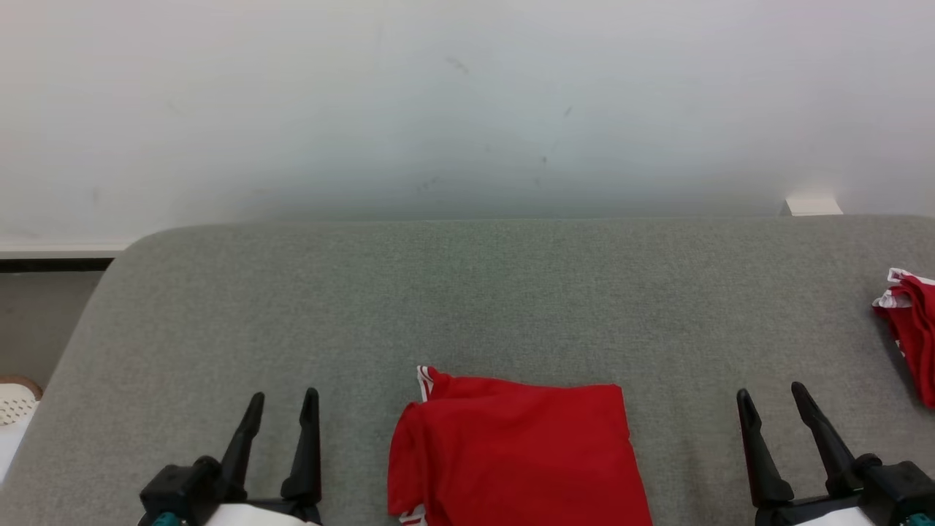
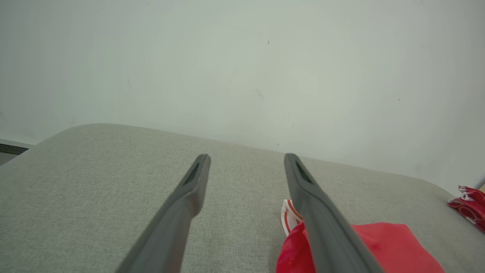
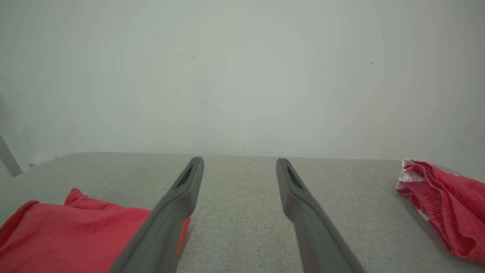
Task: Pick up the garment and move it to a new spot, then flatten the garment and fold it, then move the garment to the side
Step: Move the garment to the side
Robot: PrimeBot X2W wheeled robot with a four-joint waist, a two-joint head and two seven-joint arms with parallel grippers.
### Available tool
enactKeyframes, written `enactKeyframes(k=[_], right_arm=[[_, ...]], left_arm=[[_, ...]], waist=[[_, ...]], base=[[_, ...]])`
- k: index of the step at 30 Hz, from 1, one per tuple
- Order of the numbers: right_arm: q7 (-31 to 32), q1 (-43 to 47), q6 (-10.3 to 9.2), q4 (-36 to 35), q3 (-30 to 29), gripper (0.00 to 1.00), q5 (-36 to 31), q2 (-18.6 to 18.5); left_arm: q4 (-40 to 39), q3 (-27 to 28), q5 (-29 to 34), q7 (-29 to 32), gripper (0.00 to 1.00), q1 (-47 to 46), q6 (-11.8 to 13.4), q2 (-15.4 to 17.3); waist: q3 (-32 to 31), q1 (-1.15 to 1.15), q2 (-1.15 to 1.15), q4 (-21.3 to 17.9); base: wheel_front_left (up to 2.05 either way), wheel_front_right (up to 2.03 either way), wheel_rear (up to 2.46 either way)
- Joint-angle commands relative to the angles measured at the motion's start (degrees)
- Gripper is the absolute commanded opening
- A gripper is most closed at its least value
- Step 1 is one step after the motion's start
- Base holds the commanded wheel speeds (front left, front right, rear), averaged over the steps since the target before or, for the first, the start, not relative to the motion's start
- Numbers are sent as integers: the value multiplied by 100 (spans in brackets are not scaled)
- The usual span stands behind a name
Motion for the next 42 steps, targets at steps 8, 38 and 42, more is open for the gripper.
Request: enactKeyframes(k=[8,38,42], right_arm=[[452,-426,-1,625,567,100,336,48],[2797,-1082,4,2577,483,0,1120,493],[2594,-1186,-2,2455,426,0,1057,421]], left_arm=[[30,-70,6,5,100,-78,5,22],[66,-125,30,5,100,-62,3,20],[74,-136,32,5,100,-29,-3,22]], waist=[[34,0,0,272],[141,0,0,1129],[123,0,0,1000]], base=[[0,0,0],[0,0,0],[0,0,0]])
